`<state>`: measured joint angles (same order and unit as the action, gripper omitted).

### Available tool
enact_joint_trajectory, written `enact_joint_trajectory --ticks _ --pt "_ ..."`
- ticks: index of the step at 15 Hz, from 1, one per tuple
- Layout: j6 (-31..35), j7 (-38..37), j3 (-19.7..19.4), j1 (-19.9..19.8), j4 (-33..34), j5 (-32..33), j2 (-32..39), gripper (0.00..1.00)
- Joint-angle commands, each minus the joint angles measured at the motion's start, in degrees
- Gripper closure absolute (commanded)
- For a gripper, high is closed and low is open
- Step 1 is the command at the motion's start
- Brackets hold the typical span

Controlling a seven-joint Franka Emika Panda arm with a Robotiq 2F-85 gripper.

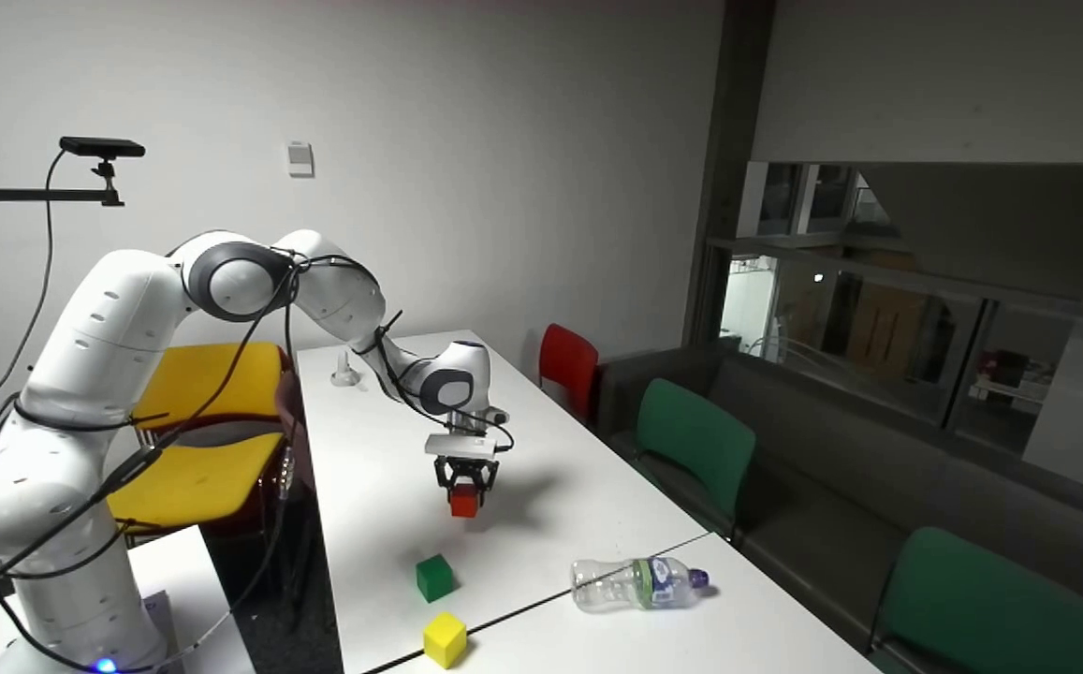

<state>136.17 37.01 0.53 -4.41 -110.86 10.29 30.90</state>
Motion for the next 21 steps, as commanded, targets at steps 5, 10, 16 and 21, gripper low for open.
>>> enact_joint_trajectory --ticks 5,10,16,21 --pt "-3.65 1.54 0.92 -1.67 5.17 0.28 4.41 0.69" --pt "-4.40 2.37 1.15 -2.32 7.40 0.07 6.62 0.69" --pt "-4.79 2.81 1.04 -2.92 8.84 0.14 7.99 0.69" --pt "-5.02 3.18 1.04 -3.78 8.62 -0.13 8.37 0.69"
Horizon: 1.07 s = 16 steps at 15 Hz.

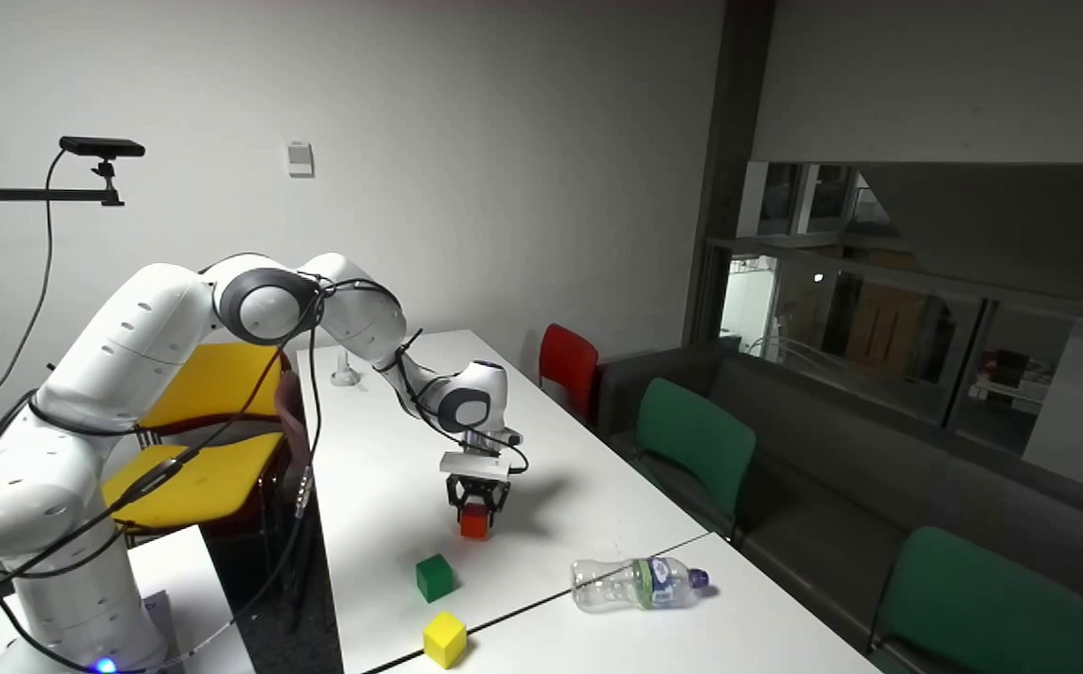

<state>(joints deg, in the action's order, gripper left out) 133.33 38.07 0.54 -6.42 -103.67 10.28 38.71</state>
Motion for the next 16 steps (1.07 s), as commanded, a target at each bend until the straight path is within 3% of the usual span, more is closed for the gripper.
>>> enact_joint_trajectory --ticks 1,16 --pt "-2.33 2.29 1.08 -2.05 1.42 -0.28 0.70 0.69" --pt "-0.56 4.68 1.16 -4.69 0.02 -1.14 1.22 0.69"
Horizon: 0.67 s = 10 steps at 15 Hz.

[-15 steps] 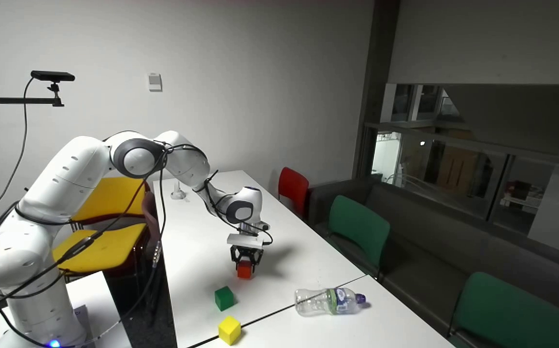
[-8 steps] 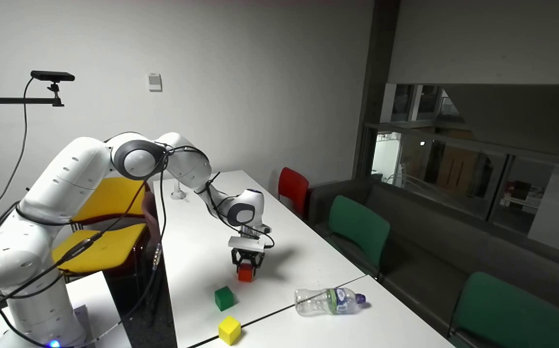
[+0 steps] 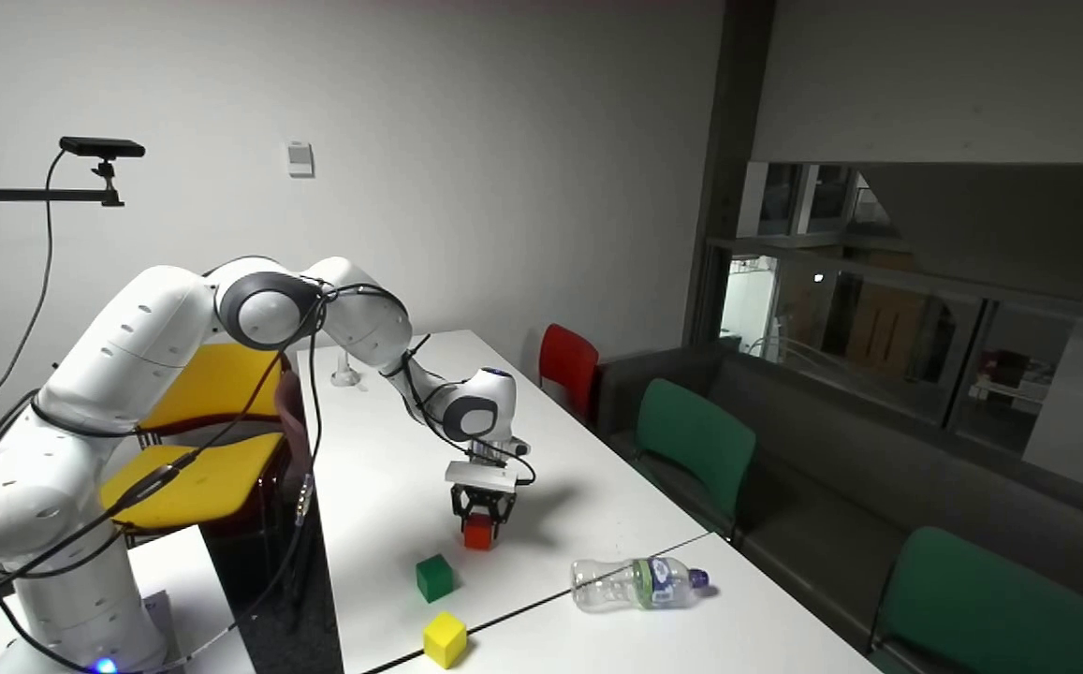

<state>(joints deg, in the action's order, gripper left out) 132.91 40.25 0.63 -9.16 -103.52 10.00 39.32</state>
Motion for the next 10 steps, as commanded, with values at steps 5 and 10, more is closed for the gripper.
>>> enact_joint_trajectory --ticks 5,10 --pt "2.14 3.47 1.22 -3.04 -1.42 -1.41 0.34 0.69" --pt "8.65 3.99 1.21 -3.67 -3.70 -0.60 -0.20 0.69"
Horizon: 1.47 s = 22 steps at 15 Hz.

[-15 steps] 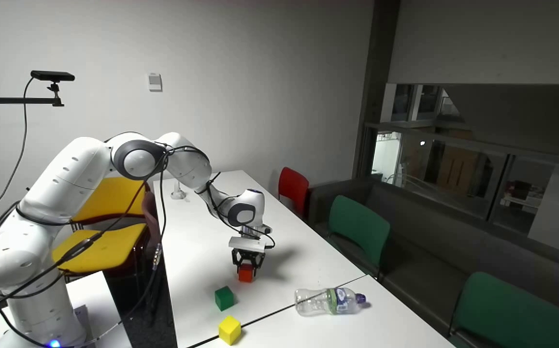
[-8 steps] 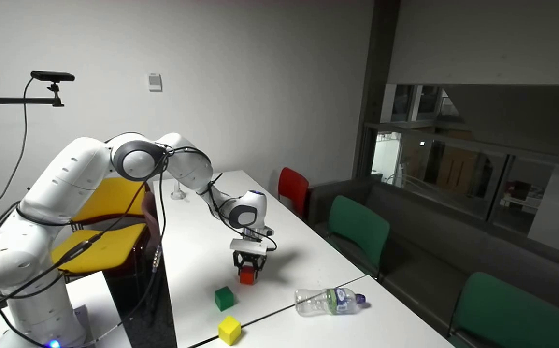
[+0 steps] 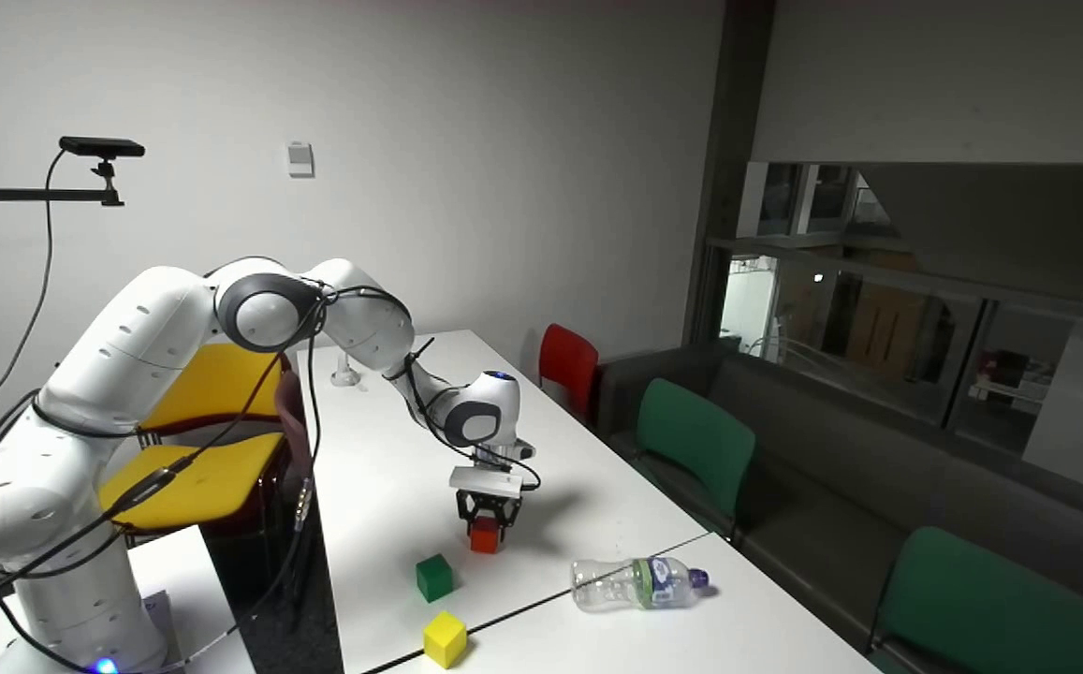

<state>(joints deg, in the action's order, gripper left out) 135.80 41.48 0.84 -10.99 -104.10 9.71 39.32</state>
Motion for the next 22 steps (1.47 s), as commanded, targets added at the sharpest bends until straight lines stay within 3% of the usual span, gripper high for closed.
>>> enact_joint_trajectory --ticks 1,3,4,5,8,13,22 --pt "7.22 3.16 1.11 -2.07 -3.46 -0.31 -0.17 0.69" --pt "9.09 4.03 1.10 -2.30 -4.18 -0.20 -0.35 0.69" --pt "9.46 4.57 1.13 -2.46 -4.52 -0.15 -0.51 0.19" --pt "9.74 5.00 1.23 -2.61 -4.77 -0.27 -0.61 0.19" --pt "9.33 5.17 1.38 -2.97 -5.97 -0.51 -0.77 0.00" --pt "9.98 0.43 -0.48 -1.45 -12.92 0.32 -6.89 0.00" --pt "16.11 -6.01 -3.52 -1.64 -32.97 -0.01 -23.17 0.00"
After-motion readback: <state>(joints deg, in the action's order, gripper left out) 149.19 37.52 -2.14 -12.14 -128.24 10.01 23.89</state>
